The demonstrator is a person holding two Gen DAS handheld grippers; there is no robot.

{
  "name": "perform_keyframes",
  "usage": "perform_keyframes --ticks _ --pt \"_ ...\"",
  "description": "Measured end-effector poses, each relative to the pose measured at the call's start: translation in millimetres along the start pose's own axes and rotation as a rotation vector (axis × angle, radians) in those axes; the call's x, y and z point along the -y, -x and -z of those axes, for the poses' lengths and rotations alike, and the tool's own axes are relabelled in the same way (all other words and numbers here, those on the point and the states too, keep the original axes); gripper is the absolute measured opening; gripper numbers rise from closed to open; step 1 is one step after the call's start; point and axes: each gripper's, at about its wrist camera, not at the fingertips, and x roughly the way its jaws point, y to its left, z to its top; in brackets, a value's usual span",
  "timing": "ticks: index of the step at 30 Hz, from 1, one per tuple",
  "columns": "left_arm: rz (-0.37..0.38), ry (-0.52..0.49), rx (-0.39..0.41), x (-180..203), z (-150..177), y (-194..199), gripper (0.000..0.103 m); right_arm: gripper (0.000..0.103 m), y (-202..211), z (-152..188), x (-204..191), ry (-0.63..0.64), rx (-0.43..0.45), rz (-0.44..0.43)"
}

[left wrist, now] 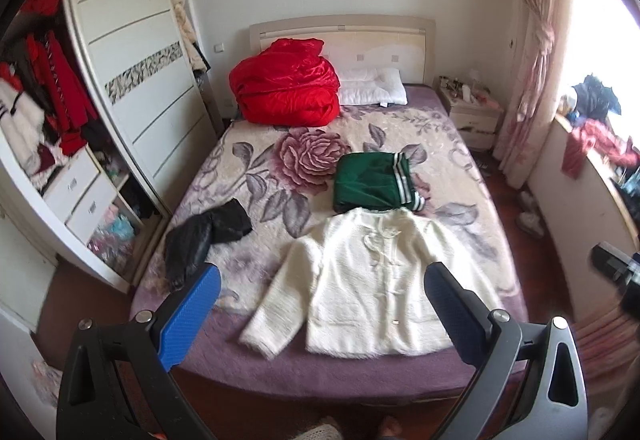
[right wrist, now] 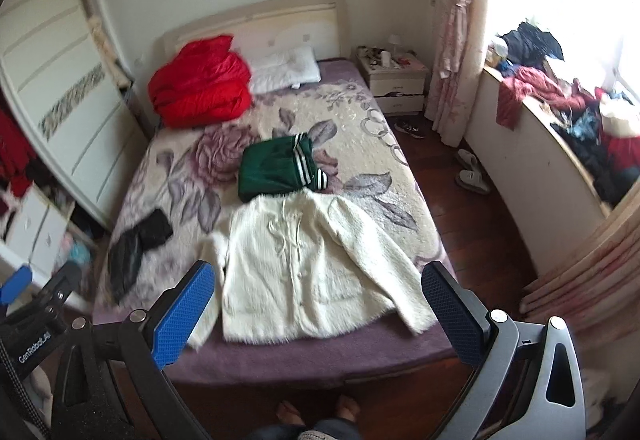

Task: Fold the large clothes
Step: 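Grasp the cream jacket's sleeve cuff with the right gripper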

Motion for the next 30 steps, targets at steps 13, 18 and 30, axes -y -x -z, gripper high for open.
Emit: perform_keyframes --ticks 13,18,30 --pt "-0.155 -0.179 -0.273 47.7 62.7 -207.1 0.103 0.080 -294.6 145.6 231.5 -0.731 -0.408 0.149" --pt "-0.200 -0.174 -0.438 61.8 97.2 -296.3 0.103 0.081 -429.3 240.9 317.8 -0.874 -0.548 0.180" --pt "-0.231 -0.236 -0.589 115.2 155.8 -447.4 0.103 0.065 -591.4 352.5 386.0 -1.040 -0.533 0.354"
